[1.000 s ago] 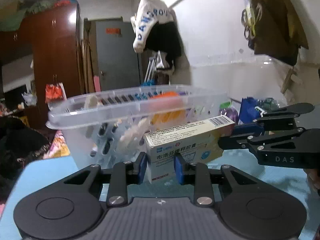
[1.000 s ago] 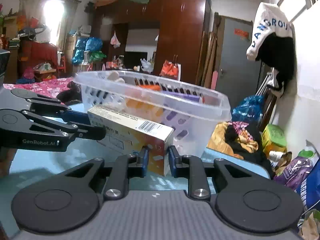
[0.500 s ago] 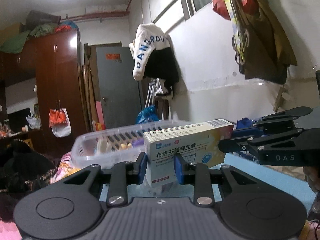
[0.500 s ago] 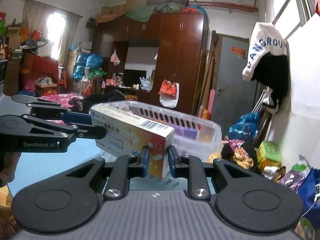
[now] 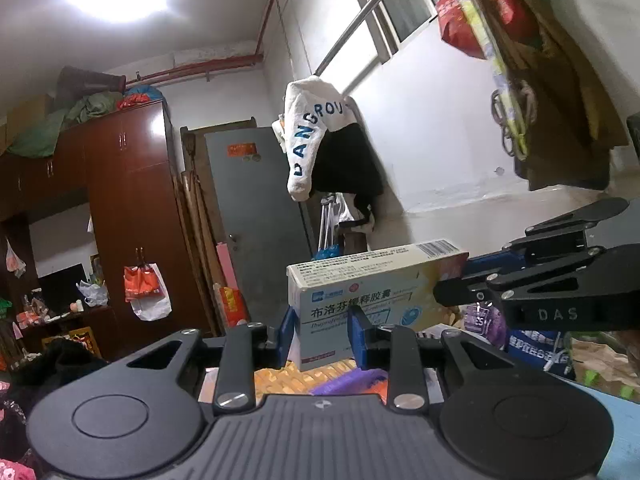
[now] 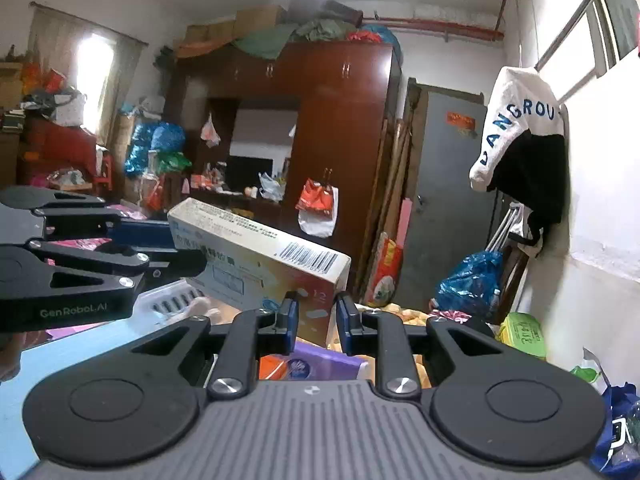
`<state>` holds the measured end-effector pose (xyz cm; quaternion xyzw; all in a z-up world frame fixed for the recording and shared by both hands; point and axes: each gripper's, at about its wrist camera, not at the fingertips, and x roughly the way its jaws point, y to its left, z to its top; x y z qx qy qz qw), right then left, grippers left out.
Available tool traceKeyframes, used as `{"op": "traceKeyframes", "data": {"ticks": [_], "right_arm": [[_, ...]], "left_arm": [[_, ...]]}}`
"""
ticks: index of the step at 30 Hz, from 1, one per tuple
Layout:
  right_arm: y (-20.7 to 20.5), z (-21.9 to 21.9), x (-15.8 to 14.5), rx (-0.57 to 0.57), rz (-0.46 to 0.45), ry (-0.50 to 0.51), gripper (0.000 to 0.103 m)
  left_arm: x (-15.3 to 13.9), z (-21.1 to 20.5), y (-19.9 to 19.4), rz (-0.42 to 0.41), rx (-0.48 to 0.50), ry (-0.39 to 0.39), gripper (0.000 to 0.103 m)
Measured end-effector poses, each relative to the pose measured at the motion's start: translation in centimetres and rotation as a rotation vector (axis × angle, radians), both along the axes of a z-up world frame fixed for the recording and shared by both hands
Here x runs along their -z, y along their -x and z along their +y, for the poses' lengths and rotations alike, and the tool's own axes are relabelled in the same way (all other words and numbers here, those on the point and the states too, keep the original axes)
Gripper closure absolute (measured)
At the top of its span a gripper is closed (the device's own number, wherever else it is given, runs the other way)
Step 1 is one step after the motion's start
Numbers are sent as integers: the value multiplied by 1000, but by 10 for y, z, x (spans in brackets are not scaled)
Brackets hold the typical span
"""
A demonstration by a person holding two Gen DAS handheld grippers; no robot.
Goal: Organize objects
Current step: 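Lift the medicine box with both grippers over the basket and open them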
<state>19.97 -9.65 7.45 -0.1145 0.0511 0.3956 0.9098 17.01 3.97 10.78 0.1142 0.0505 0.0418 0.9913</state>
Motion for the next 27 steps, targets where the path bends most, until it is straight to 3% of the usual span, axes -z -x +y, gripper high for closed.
{"op": "traceKeyframes", "data": {"ticks": [10, 16, 18, 19, 20, 21, 22, 23, 27], "right_arm": [[-26, 34, 21, 35, 35, 66, 79], [-22, 36, 29, 16, 53, 73, 79], [-24, 34, 29, 0, 78, 64, 68], [-25, 31, 28, 2, 86, 56, 54], [-25, 27, 27, 13, 84, 39, 41], [-24, 22, 26, 23, 83, 23, 35], [-23, 16, 25, 24, 89, 5, 22], [-22, 11, 24, 23, 94, -12, 12], [-18, -6, 21, 41, 94, -56, 0]], "left_arm": [[23, 38, -55, 77, -2, 58, 69], [37, 49, -60, 102, -30, 71, 68], [38, 54, -57, 99, -24, 95, 65], [38, 56, -55, 93, -25, 108, 53], [37, 58, -51, 84, -32, 121, 34], [37, 59, -46, 65, -39, 129, 26], [37, 59, -41, 50, -39, 128, 19], [37, 59, -36, 40, -36, 123, 19], [36, 53, -22, 51, 3, 114, 17]]}}
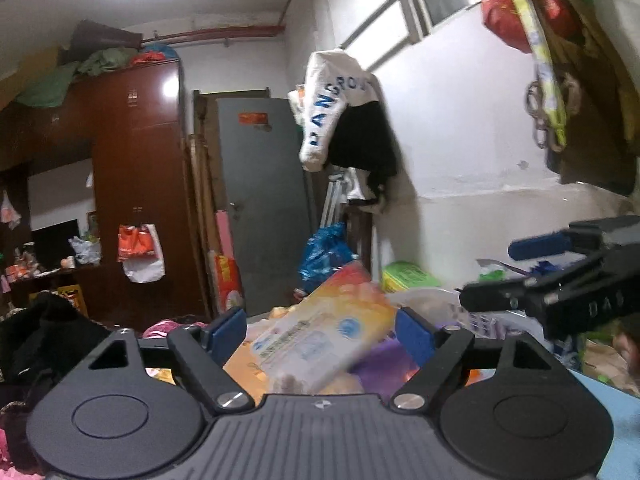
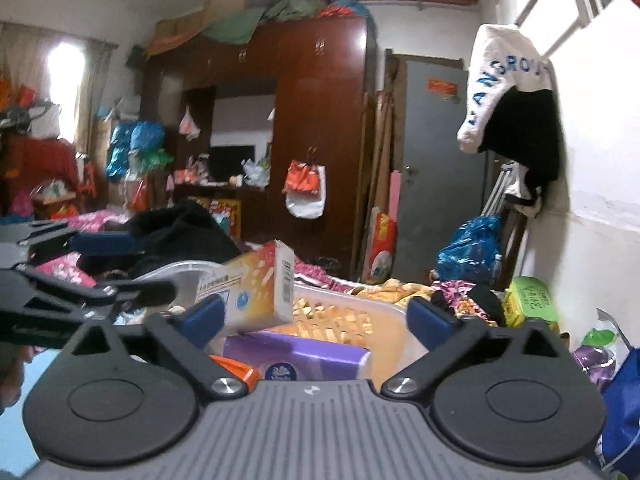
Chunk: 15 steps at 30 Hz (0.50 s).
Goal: Organize objects
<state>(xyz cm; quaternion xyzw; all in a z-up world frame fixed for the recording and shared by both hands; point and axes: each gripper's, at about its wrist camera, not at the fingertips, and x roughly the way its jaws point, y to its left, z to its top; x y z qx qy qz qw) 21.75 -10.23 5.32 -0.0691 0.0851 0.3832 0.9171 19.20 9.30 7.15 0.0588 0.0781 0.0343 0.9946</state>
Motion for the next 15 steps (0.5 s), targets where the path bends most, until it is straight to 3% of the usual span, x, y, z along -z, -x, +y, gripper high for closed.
{"op": "traceKeyframes", "data": {"ticks": [5, 11, 15], "right_arm": [[2, -16, -3, -18, 42, -37, 0], [7, -28, 2, -32, 83, -61, 0], [13, -30, 3, -26, 123, -59, 0]], "left_arm": [[0, -9, 20, -20, 19, -16, 14], [5, -10, 42, -31, 79, 75, 8], [9, -16, 47, 17, 71, 86, 8]]}}
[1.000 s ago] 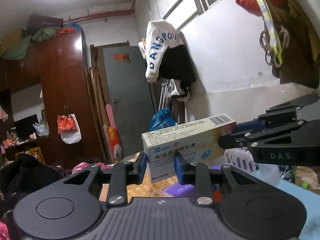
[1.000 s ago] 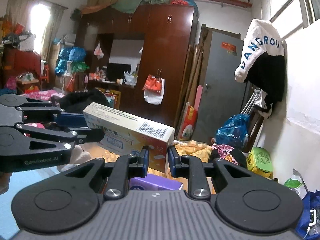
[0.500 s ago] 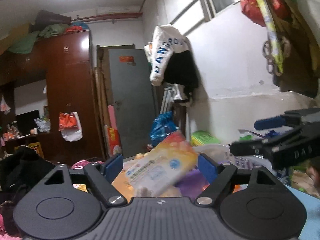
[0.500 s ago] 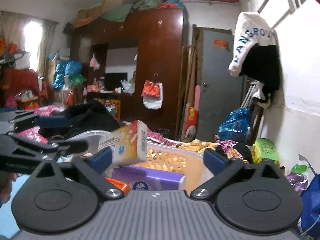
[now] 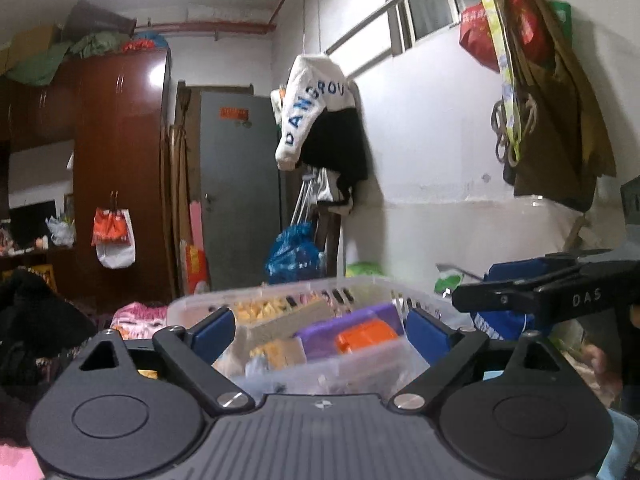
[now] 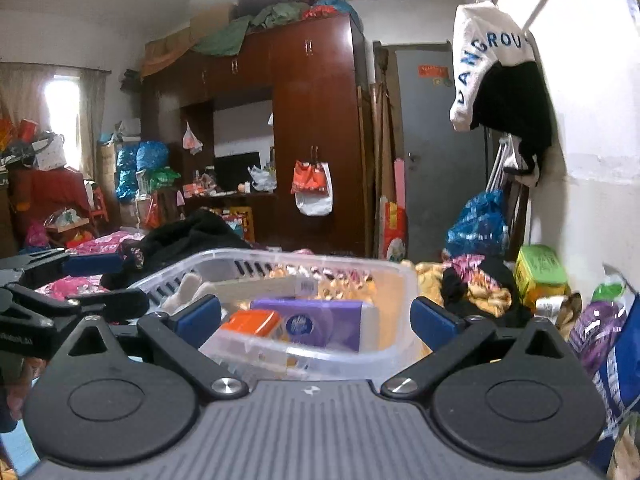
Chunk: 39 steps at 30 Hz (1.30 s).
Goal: Organize objects
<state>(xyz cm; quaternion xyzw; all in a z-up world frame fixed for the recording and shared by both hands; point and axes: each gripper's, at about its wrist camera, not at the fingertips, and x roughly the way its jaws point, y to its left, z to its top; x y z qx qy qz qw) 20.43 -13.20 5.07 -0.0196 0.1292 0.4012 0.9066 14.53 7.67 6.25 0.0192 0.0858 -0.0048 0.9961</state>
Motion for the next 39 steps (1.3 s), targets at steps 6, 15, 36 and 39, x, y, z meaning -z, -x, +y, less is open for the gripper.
{"op": "traceKeyframes", "data": {"ticks": [6, 15, 36, 39], "right_arm": [[23, -12, 1, 60, 2, 41, 0], [73, -40, 9, 182, 1, 41, 0], [108, -49, 43, 120, 27, 1, 0], [109, -49, 42, 117, 27, -1, 0]], "left_arm": [[4, -5, 27, 37, 7, 36, 8], [8, -20, 89, 102, 8, 150, 7], [32, -55, 117, 132, -86, 60, 6], [31, -56, 119, 112, -90, 53, 6]]}}
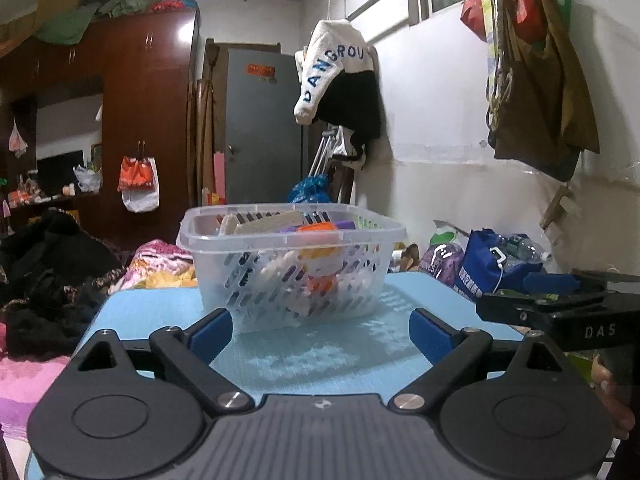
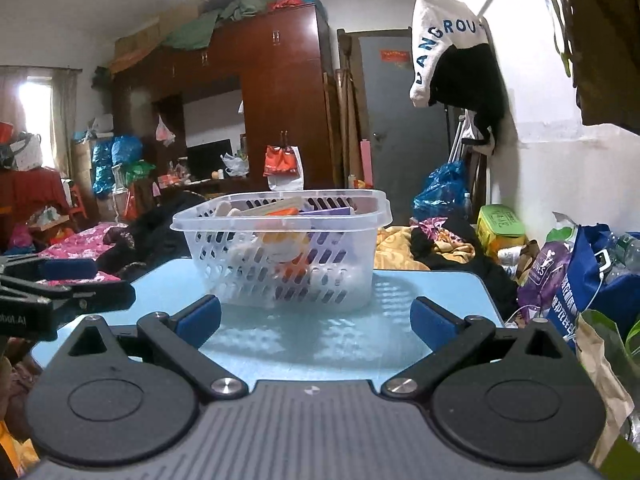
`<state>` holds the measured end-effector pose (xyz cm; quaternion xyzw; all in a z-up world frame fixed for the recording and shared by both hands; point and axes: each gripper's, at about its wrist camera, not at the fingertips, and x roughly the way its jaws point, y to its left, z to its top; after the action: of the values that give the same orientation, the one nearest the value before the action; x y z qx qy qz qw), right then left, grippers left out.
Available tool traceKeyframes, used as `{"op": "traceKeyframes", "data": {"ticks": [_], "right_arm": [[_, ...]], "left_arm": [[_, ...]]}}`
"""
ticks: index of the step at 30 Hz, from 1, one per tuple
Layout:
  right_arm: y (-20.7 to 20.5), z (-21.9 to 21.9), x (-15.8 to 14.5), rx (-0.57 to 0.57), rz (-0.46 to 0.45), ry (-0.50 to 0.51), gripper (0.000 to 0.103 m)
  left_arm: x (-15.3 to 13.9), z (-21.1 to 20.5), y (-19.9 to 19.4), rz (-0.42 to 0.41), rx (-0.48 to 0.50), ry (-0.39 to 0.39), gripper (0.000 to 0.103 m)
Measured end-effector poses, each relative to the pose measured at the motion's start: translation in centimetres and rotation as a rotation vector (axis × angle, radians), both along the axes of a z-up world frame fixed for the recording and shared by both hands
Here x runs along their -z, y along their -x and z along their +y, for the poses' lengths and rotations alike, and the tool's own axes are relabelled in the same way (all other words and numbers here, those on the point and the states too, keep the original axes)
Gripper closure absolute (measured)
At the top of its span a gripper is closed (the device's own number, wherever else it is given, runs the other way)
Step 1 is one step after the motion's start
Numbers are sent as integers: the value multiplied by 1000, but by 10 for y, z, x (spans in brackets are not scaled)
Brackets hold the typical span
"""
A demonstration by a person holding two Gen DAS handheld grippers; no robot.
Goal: Organize objects
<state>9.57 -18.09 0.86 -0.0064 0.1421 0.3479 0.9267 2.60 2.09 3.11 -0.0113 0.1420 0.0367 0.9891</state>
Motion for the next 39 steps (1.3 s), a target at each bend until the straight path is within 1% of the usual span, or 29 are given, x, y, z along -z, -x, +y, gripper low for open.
{"op": "traceKeyframes", "data": {"ticks": [2, 7, 10, 15, 21, 39], "right_arm": [[-2, -1, 0, -7, -1, -8, 0], [-7, -7, 2, 9, 26, -35, 0], [-4, -10, 2, 10, 17, -44, 0], [5, -10, 0, 7, -12, -34, 0], [6, -7, 0, 5, -21, -19, 0], [4, -8, -2, 6, -22, -16, 0]], "left_arm": [[0, -2, 0, 3, -11, -11, 6], [0, -1, 0, 12, -8, 2, 6], [-1, 0, 1, 8, -16, 4, 6], [-2, -1, 3, 2, -17, 3, 6], [-2, -3, 3, 2, -17, 1, 6], [0, -3, 1, 5, -20, 2, 6]]}}
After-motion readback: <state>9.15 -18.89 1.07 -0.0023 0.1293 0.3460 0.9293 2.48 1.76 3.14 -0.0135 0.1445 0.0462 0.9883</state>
